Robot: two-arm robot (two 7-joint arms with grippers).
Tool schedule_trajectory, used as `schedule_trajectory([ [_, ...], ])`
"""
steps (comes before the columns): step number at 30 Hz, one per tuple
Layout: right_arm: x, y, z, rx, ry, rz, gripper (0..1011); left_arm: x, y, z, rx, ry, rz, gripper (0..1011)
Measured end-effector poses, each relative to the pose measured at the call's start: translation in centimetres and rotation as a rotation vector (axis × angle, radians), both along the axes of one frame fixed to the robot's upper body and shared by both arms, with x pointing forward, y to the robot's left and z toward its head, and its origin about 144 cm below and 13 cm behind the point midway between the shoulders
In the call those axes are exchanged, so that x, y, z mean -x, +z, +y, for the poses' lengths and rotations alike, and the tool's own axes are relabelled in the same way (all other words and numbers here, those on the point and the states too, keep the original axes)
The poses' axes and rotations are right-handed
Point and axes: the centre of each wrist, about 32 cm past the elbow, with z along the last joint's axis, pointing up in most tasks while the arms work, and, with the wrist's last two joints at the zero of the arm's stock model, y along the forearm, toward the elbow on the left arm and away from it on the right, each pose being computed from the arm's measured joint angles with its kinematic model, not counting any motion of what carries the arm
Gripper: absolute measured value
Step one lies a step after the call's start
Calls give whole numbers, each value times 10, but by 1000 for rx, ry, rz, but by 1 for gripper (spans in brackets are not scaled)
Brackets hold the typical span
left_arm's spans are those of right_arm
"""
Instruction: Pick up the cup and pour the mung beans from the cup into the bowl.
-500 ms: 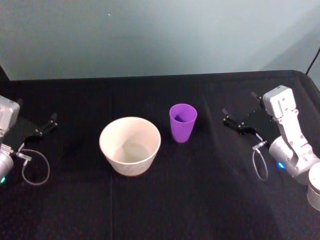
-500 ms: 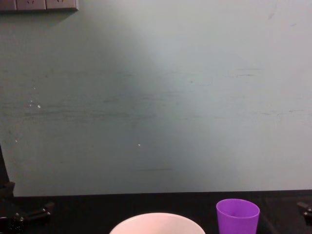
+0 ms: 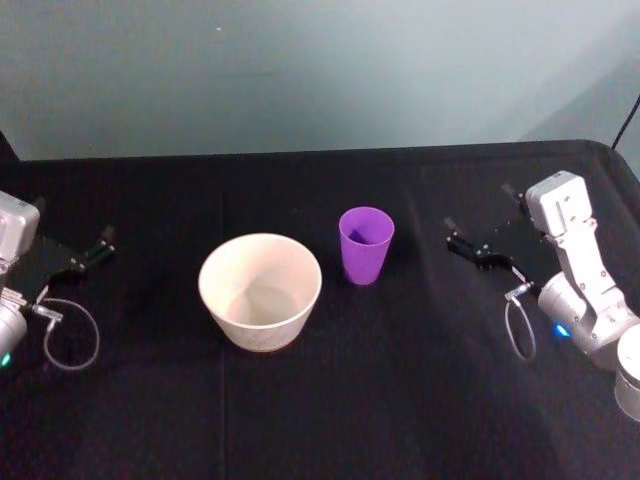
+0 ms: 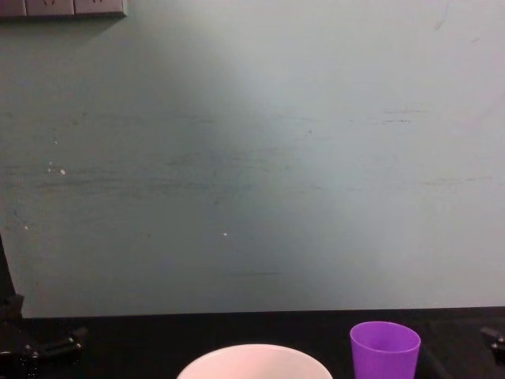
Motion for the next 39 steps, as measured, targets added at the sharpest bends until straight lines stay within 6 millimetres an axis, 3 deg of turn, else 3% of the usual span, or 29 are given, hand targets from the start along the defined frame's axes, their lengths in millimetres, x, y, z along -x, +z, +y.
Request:
schedule_trajectory([
  [30,0,0,0,-1,1,-1,1003,0,0,0,0,0,0,1000],
  [39,20,-5,-9,-61,41,-4,1003,0,0,0,0,0,0,1000],
])
